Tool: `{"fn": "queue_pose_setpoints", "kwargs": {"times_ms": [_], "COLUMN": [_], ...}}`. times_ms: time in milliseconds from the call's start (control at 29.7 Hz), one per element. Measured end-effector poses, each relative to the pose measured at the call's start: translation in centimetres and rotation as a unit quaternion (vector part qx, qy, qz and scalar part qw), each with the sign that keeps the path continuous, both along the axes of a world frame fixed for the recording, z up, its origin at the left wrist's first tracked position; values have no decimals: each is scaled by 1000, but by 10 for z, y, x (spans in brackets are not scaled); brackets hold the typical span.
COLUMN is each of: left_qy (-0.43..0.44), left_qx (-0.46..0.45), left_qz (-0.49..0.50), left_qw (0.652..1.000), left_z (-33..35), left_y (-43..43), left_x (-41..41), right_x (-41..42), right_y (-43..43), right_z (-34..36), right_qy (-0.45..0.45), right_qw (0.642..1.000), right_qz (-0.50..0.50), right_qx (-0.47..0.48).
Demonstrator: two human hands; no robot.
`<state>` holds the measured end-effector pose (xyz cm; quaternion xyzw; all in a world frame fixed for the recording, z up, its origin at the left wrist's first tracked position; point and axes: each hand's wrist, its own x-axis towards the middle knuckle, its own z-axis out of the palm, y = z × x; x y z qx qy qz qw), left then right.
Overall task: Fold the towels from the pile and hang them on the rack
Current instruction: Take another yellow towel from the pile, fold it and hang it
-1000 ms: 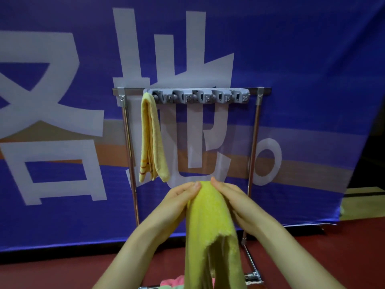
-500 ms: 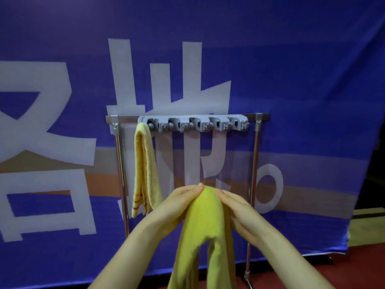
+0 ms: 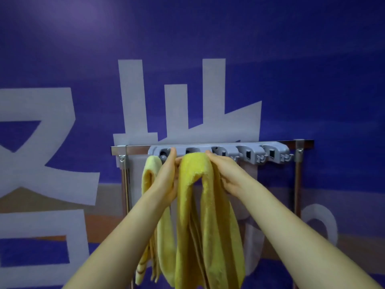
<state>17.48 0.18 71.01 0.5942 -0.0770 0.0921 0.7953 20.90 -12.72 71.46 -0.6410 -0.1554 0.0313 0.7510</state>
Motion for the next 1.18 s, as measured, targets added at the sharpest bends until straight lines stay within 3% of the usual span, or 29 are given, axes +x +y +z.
{"fn": "queue_pose_setpoints", "kwargs": {"times_ms": [236,573,708,809,944,1180], "left_qy": [-11,24,59,66,36,0], "left_qx": [20,46,83,55,20,123], "left_qz": [65,237,224,225,212,154], "left_qw": [998,970,969,971,976,980], "left_z": [9,-9,-31,-35,-51,-105], "left_y": [21,14,21,11,4,6], "left_x": [47,85,121,103,81,35], "right_x": [57,85,84,81,75,0], "right_y": [49,64,60,63,60,21], "right_z": [2,-11,-34,-47,-67,-97], "right_qy": [48,22,5,32,32,4], "right_qw": [999,994,994,991,995,998], "right_qz": [-4,-80,-61,-67,-58,-48], "right_qx": [-23,-72,-87,-114,-80,-50]}}
